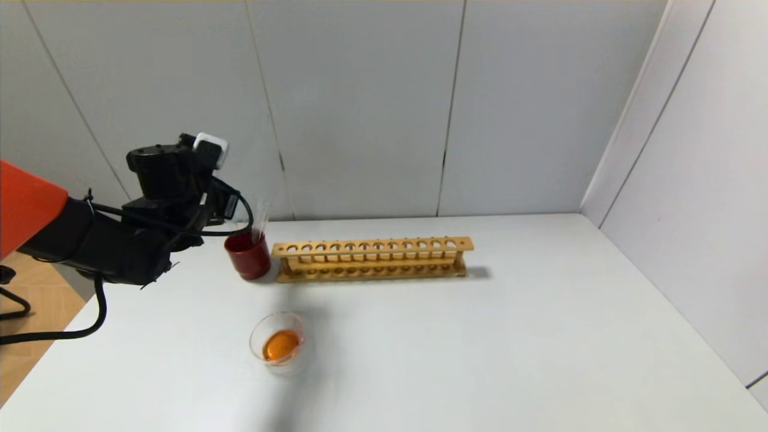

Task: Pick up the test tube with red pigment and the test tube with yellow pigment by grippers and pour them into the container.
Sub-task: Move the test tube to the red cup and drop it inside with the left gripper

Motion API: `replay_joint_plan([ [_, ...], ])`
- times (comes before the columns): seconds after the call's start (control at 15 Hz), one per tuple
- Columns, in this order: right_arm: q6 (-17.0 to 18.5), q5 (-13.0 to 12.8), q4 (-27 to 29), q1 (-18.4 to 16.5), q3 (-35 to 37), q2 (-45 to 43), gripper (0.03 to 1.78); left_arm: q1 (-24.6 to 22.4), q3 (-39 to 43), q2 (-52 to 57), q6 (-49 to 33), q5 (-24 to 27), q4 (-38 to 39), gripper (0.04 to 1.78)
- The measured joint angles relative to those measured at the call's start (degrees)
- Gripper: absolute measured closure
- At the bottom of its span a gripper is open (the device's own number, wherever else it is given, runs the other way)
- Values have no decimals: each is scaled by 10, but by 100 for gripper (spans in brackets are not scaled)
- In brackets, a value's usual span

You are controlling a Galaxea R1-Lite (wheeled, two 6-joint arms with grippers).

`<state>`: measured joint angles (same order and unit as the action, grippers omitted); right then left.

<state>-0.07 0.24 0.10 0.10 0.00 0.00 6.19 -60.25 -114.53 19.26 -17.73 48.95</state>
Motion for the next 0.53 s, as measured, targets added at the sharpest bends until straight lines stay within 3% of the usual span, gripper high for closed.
replay_joint_plan([
  [0.2,0,0,0,0,0,0,6,-1,-21,-4,-95,70,-22,151],
  [0.53,0,0,0,0,0,0,6,-1,-3,-3,-111,76,-14,151],
])
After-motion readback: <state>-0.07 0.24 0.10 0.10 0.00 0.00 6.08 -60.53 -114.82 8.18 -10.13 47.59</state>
